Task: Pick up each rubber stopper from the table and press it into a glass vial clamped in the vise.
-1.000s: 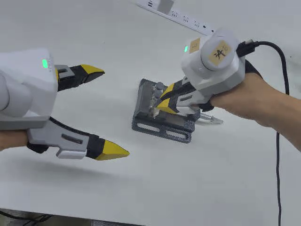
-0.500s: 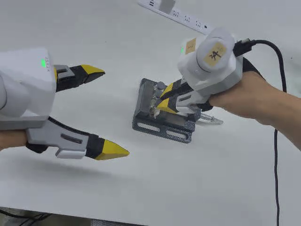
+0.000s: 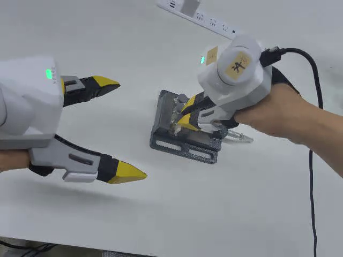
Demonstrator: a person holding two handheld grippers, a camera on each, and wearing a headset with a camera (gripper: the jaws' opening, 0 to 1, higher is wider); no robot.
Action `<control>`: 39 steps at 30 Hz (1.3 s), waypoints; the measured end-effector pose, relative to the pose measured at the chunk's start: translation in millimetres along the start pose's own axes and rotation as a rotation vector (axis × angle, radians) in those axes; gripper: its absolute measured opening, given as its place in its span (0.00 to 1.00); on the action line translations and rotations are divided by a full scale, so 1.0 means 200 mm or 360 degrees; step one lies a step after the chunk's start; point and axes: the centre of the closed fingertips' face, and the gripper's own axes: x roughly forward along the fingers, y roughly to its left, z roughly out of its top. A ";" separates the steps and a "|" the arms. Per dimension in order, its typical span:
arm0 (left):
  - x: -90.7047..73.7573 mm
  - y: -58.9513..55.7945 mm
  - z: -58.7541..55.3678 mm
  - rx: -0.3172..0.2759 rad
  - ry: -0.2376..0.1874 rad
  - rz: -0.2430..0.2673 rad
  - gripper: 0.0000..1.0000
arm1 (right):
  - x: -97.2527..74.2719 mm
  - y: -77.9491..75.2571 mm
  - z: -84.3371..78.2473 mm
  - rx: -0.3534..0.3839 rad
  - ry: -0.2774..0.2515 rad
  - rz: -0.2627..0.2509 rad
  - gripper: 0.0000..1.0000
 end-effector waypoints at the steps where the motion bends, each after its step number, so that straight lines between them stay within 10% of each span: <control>1: 0.00 0.00 0.00 0.0000 -0.0002 -0.0003 0.96 | 0.00 0.00 0.00 -0.0001 -0.0002 -0.0001 0.06; 39: -0.01 -0.01 -0.01 -0.0003 0.0005 -0.0011 0.94 | -0.10 0.00 0.04 0.0106 -0.0164 -0.0014 0.04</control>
